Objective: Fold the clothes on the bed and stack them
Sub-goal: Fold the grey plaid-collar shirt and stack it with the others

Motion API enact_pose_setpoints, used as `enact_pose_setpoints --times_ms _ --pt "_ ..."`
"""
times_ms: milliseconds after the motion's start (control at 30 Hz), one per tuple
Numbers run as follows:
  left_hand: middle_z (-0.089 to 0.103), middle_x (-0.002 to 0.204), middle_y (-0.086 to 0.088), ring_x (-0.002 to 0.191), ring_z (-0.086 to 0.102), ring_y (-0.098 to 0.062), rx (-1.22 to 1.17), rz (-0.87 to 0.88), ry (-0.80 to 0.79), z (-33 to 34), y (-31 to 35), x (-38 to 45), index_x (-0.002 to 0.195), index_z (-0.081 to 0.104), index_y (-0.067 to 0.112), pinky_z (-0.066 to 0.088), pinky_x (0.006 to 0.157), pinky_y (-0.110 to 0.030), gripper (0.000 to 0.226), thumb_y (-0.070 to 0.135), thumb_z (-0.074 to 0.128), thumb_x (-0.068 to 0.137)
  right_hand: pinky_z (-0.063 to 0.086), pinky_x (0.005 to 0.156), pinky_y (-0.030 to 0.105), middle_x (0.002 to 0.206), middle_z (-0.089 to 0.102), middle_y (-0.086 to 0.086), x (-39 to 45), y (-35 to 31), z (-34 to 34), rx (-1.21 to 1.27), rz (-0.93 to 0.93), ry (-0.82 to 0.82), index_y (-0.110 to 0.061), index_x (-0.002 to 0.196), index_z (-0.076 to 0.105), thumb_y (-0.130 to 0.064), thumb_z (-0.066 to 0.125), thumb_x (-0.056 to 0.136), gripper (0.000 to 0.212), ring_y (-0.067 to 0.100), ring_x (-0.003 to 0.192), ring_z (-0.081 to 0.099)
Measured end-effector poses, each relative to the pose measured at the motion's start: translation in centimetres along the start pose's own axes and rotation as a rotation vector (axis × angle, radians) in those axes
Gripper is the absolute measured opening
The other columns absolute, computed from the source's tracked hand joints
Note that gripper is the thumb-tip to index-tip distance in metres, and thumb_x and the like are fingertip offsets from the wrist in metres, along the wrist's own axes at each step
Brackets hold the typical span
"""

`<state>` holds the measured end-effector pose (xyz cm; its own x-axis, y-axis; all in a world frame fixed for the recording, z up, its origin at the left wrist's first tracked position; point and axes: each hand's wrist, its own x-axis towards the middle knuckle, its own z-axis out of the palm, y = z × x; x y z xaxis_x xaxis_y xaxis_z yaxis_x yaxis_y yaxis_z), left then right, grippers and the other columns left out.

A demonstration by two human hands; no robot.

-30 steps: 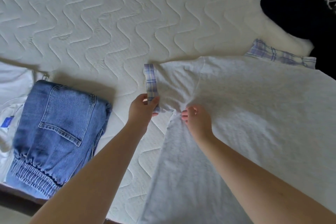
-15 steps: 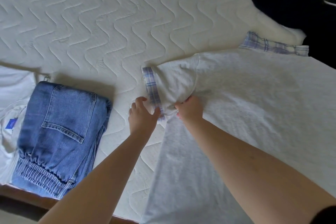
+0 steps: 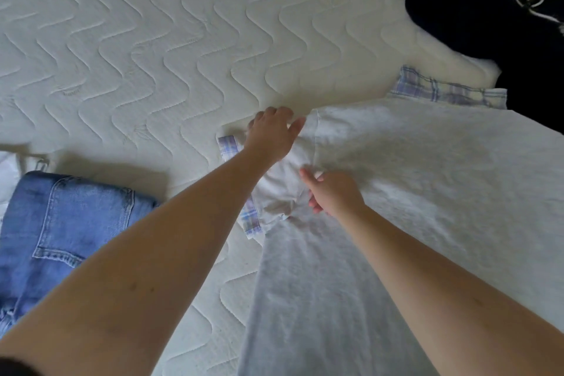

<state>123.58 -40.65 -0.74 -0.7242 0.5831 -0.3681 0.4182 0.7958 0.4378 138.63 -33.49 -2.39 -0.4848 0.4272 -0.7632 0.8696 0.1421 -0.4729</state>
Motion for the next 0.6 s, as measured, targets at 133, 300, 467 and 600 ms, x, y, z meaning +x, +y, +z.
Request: enact_pose_setpoints --times_ms 133,300,467,600 --pt "0.056 0.111 -0.006 0.114 0.05 -0.031 0.203 -0.004 -0.268 -1.6 2.3 4.7 0.119 0.063 0.014 0.04 0.097 -0.041 0.066 0.069 0.037 0.093 0.039 0.04 0.017 0.061 0.072 0.001 0.9 1.0 -0.8 0.17 0.065 -0.099 -0.007 0.077 0.069 -0.074 0.051 0.083 0.07 0.015 0.053 0.07" --pt "0.056 0.099 0.003 0.097 0.053 -0.019 0.172 0.129 -0.451 -1.9 3.4 7.5 0.109 0.059 0.014 0.036 0.076 -0.027 0.028 0.04 0.056 0.097 0.042 0.039 0.017 0.063 0.073 0.002 2.3 1.1 -1.0 0.208 0.102 -0.171 -0.007 0.075 0.071 -0.083 0.047 0.077 0.079 0.016 0.056 0.072" --pt "0.062 0.105 0.001 0.084 0.057 -0.017 -0.098 0.049 -0.134 -0.4 1.9 7.6 0.107 0.057 0.019 0.041 0.059 -0.025 0.015 0.018 0.063 0.094 0.047 0.042 0.019 0.065 0.073 0.004 3.1 1.5 -1.3 0.22 0.114 -0.234 -0.006 0.075 0.073 -0.082 0.049 0.076 0.08 0.018 0.058 0.072" --pt "0.062 0.106 0.003 0.093 0.06 -0.019 -0.073 0.088 -0.169 0.6 1.8 7.1 0.115 0.056 0.021 0.048 0.08 -0.036 0.031 0.043 0.061 0.094 0.046 0.039 0.018 0.065 0.073 0.004 3.4 1.8 -1.4 0.225 0.111 -0.248 -0.006 0.074 0.073 -0.082 0.05 0.076 0.08 0.019 0.058 0.072"
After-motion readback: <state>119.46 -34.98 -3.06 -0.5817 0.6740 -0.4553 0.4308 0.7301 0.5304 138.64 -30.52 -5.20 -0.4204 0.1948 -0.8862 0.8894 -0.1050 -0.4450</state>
